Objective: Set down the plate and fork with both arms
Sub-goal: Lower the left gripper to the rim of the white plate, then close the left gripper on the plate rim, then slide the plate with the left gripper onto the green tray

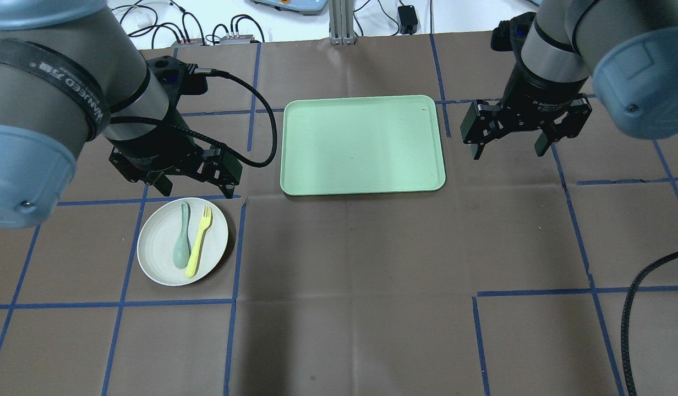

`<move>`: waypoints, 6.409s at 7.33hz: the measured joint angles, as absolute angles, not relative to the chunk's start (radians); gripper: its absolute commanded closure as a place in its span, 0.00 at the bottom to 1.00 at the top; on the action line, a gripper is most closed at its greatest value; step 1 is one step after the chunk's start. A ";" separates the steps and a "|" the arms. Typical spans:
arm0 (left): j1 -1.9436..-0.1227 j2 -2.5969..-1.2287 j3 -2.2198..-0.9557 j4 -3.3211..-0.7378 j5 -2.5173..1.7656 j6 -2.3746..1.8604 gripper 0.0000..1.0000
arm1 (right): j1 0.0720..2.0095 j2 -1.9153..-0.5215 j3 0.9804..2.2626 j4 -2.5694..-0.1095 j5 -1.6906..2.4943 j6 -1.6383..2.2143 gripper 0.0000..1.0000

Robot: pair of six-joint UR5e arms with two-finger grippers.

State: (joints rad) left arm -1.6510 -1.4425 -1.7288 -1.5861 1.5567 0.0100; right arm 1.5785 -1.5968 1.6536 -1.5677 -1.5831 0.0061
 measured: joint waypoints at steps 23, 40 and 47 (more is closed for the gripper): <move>-1.071 -1.787 -2.143 -0.965 1.587 0.443 0.22 | 1.578 -1.597 1.655 -1.566 -1.585 0.006 0.00; -1.198 -1.781 -2.087 -1.093 1.237 0.217 1.00 | 1.578 -1.597 1.655 -1.566 -1.585 0.006 0.00; -1.573 -2.140 -1.578 -1.101 1.168 -0.006 0.97 | 1.578 -1.597 1.655 -1.566 -1.585 0.006 0.00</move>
State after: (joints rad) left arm -1.5731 -2.1400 -1.5776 -1.1013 1.1685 -0.0055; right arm 1.5785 -1.5969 1.6552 -1.5662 -1.5846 0.0061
